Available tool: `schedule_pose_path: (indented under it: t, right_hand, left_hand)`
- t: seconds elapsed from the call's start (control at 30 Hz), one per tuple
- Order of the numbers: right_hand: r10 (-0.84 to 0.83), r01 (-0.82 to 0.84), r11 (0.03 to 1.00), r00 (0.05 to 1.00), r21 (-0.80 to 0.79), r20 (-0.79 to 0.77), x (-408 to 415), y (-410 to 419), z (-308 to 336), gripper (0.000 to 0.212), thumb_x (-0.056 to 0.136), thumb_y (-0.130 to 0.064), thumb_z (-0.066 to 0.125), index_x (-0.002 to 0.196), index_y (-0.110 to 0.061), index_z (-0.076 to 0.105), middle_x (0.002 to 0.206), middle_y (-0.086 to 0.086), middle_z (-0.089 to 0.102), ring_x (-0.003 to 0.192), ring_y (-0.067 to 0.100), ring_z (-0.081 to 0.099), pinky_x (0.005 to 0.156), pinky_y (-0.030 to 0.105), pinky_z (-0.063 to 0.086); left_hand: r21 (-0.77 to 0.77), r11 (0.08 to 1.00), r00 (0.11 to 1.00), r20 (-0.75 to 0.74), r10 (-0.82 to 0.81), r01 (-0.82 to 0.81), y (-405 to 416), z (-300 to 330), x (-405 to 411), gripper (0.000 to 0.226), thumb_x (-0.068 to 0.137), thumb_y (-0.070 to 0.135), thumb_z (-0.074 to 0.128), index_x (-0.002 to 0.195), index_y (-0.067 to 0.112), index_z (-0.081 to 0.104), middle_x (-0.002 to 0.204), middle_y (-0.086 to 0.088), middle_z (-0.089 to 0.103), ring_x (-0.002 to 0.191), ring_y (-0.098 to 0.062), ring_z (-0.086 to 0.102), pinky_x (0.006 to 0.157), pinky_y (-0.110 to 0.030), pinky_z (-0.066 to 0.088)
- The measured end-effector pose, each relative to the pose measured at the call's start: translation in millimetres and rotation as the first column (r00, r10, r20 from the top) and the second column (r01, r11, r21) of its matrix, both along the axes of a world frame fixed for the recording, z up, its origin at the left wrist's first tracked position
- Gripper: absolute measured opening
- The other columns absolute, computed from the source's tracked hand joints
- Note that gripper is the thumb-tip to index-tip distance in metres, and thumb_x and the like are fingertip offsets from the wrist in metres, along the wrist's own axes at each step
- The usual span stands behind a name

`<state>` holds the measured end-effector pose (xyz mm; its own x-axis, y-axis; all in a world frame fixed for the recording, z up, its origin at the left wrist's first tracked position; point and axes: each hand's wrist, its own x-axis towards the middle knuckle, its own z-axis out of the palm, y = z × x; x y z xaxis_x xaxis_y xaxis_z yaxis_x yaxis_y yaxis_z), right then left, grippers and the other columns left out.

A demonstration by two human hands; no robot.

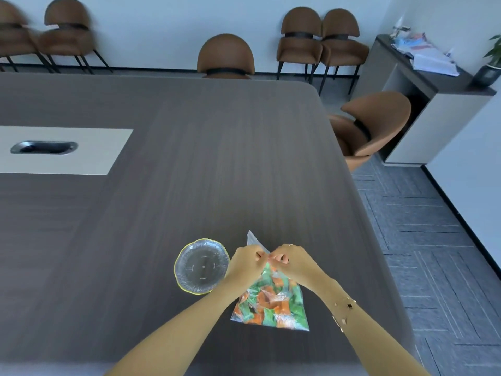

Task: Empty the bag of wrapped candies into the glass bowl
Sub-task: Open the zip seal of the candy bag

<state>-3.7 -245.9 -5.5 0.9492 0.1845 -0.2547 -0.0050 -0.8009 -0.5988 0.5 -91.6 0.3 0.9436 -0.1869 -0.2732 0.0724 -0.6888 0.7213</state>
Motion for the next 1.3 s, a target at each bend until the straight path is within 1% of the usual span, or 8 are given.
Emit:
schedule_pose_path:
  t: [0.13,0.27,0.6,0.73,0.83,0.97,1.1,1.3]
  right_hand:
    - [-0.021,0.024,0.999,0.996,0.038,-0.084,-3,4,9,0.023,0.088,-0.025,0.058,0.083,-0.012,0.077,0.081,0.004,0.073,0.073,0.018,0.063,0.068,0.032,0.052]
    - [-0.027,0.025,1.000,0.991,-0.019,-0.135,-2,9,11,0.035,0.087,-0.024,0.057,0.053,-0.034,0.058,0.058,-0.013,0.058,0.058,0.007,0.055,0.053,0.012,0.039]
    - [-0.167,0.203,0.943,0.974,-0.264,0.154,20,3,19,0.009,0.081,-0.013,0.053,0.086,-0.009,0.060,0.093,0.008,0.067,0.082,0.027,0.062,0.066,0.032,0.050]
    - [-0.089,0.065,0.966,0.992,-0.250,-0.087,16,8,19,0.038,0.083,-0.037,0.059,0.110,-0.011,0.052,0.097,0.005,0.063,0.078,0.021,0.059,0.064,0.030,0.047]
    - [0.012,-0.084,0.938,0.977,-0.336,-0.212,15,13,13,0.034,0.084,-0.026,0.060,0.113,-0.008,0.054,0.107,0.010,0.066,0.087,0.028,0.064,0.066,0.031,0.047]
    - [-0.073,0.051,0.903,0.997,-0.426,-0.035,39,-1,35,0.026,0.090,-0.004,0.048,0.115,-0.003,0.052,0.115,0.018,0.063,0.104,0.036,0.062,0.083,0.039,0.051]
    - [-0.104,0.153,0.836,0.987,-0.528,0.121,66,-31,69,0.018,0.090,0.002,0.045,0.104,0.000,0.057,0.111,0.019,0.061,0.101,0.036,0.061,0.077,0.038,0.049]
    - [-0.149,0.141,0.872,0.989,-0.469,0.020,62,-32,87,0.029,0.093,-0.028,0.052,0.109,-0.005,0.060,0.112,0.012,0.064,0.102,0.031,0.061,0.076,0.035,0.045]
  left_hand:
    - [0.079,0.988,0.989,0.039,-0.140,0.136,10,3,-3,0.026,0.095,0.023,0.052,0.086,0.004,0.066,0.082,-0.014,0.075,0.068,-0.020,0.069,0.051,-0.019,0.044]
    - [0.127,0.977,0.982,0.055,-0.179,0.171,16,5,-6,0.027,0.096,0.024,0.051,0.089,0.003,0.068,0.084,-0.014,0.076,0.064,-0.016,0.065,0.051,-0.017,0.038]
    - [0.229,0.951,0.970,0.077,-0.230,0.207,20,16,-6,0.019,0.085,0.022,0.053,0.082,0.010,0.067,0.085,-0.008,0.074,0.078,-0.024,0.067,0.072,-0.039,0.058]
    - [0.209,0.962,0.975,0.096,-0.198,0.175,22,22,-4,0.017,0.082,0.023,0.056,0.080,0.008,0.065,0.082,-0.007,0.072,0.077,-0.024,0.066,0.070,-0.039,0.057]
    - [0.245,0.947,0.969,0.083,-0.234,0.208,24,30,-2,0.018,0.081,0.023,0.056,0.076,0.006,0.064,0.080,-0.009,0.071,0.074,-0.025,0.065,0.064,-0.036,0.053]
    - [0.329,0.900,0.942,0.076,-0.326,0.285,34,45,3,0.019,0.076,0.025,0.059,0.069,0.007,0.060,0.078,-0.012,0.070,0.064,-0.022,0.058,0.050,-0.026,0.036]
    - [0.333,0.902,0.936,0.124,-0.330,0.274,45,71,17,0.017,0.074,0.029,0.059,0.071,0.013,0.063,0.082,-0.002,0.070,0.078,-0.024,0.062,0.065,-0.029,0.045]
    - [0.354,0.891,0.927,0.133,-0.350,0.285,56,86,18,0.019,0.076,0.030,0.058,0.068,0.013,0.059,0.078,-0.004,0.068,0.073,-0.025,0.061,0.066,-0.031,0.046]
